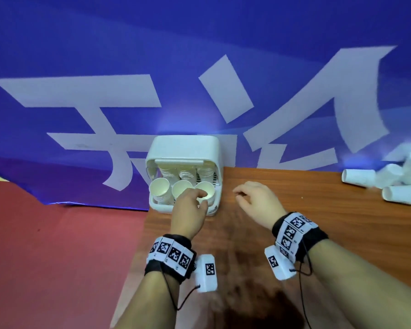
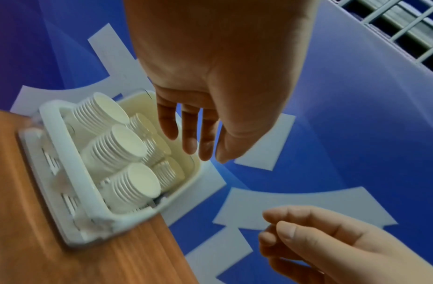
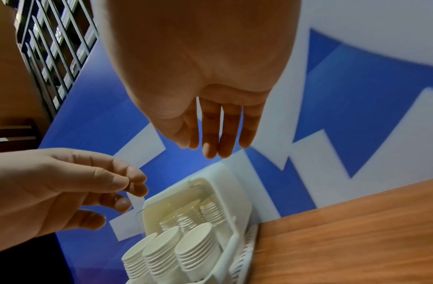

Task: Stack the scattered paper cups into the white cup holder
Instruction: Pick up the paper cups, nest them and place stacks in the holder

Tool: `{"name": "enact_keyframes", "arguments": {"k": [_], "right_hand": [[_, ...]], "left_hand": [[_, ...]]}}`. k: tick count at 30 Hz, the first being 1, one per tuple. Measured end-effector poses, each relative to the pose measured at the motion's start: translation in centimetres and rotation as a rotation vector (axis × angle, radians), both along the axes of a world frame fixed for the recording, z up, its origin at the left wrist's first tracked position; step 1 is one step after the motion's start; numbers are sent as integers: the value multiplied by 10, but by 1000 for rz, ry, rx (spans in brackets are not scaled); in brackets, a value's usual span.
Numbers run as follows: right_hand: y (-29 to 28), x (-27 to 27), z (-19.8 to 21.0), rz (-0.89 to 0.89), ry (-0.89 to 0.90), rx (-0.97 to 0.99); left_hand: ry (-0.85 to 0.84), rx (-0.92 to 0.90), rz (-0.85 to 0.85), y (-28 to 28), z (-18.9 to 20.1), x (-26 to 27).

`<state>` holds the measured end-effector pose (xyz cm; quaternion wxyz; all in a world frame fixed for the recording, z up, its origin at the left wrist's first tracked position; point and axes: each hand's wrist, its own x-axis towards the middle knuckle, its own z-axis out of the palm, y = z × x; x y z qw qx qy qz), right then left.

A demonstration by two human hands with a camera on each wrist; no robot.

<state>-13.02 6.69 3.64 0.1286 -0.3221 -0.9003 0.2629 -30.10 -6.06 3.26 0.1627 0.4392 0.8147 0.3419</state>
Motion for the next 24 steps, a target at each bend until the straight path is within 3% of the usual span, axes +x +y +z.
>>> {"name": "enact_keyframes", "arguments": {"k": [5,13,18,24], "right_hand": [[23,128,14,-84,21,-2],[50,318,19,-289,18,-23],[59,389,13,-447,18,-53],[69,427,-3,-607,8,-98]], "left_hand": [[-5,31,-46,30,8,112],[1,45,-262,83,15,271],[-13,35,-408,121,13,329],[-53,-1,-530,164,0,357]]}}
